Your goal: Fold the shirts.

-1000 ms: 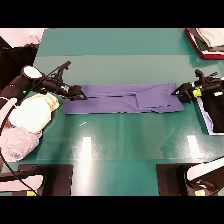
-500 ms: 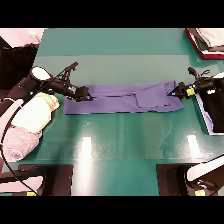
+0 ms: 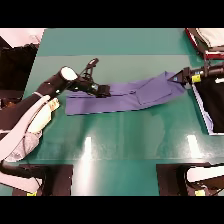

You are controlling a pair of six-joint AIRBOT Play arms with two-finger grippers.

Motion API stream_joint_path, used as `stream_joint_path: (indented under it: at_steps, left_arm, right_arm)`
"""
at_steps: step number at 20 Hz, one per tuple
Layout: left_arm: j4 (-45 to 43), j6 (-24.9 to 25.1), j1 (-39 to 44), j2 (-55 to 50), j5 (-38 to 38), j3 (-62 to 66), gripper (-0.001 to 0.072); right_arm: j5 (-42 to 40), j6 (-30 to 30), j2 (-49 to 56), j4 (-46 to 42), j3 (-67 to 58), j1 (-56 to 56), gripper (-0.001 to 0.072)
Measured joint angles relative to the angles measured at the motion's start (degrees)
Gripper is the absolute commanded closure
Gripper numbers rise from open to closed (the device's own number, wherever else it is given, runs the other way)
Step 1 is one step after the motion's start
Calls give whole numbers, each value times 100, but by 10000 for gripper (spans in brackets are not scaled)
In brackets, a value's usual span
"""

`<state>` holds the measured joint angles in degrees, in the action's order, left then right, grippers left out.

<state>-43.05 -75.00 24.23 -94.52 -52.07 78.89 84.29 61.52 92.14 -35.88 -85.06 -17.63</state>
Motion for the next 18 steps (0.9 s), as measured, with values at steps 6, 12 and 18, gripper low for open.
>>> stream_joint_path:
  at_steps: [6, 12, 18]
  left_arm:
    - [26, -214, 365, -1137, 111, 1104, 684]
    - [-28, -420, 420, -1609, 195, 1373, 684]
    - [-63, -463, 160, -1681, -153, 1537, 685]
  right_arm:
    - [203, 603, -170, 129, -1266, 1069, 701]
    - [186, 1008, 129, 133, -2426, 2129, 701]
    - [162, 1167, 365, 120, -2824, 2588, 701]
